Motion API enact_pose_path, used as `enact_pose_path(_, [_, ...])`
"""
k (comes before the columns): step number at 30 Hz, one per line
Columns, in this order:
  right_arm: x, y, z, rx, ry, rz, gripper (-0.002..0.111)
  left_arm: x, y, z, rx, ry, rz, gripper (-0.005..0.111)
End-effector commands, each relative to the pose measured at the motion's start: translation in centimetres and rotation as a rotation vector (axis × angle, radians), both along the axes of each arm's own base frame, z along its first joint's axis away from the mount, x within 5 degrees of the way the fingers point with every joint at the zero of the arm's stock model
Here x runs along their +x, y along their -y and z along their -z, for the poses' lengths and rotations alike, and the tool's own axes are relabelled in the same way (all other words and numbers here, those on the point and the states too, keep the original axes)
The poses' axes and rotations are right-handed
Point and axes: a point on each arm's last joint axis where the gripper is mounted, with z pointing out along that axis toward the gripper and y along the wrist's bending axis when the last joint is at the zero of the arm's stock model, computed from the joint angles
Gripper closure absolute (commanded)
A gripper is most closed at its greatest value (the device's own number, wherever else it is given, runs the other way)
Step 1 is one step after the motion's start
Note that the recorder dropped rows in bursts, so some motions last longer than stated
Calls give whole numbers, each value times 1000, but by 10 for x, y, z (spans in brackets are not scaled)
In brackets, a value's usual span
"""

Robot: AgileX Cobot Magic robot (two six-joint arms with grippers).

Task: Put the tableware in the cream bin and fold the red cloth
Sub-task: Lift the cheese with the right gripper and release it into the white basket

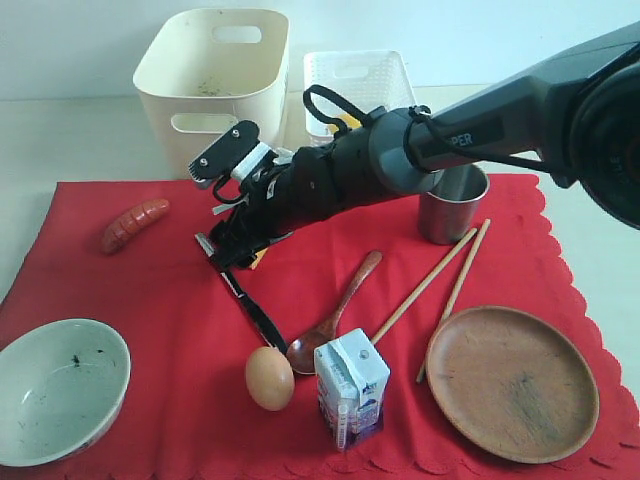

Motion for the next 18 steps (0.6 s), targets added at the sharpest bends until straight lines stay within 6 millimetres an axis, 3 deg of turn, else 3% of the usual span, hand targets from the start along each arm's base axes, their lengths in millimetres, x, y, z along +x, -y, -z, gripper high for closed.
enact_pose_path(1, [-1, 2, 4, -26, -28, -7, 41, 0, 0, 0, -6, 9, -3, 107])
enact_pose_path(13, [0, 2, -25, 21, -8, 13, 97, 0, 0, 0, -6, 9, -3, 107])
enact_pose_path(16, [-1, 2, -33, 44, -17, 36, 108, 0, 0, 0, -6, 9, -3, 107])
enact_pose_path(18, [-1, 2, -39, 53, -17, 40, 108, 0, 0, 0, -6, 9, -3, 107])
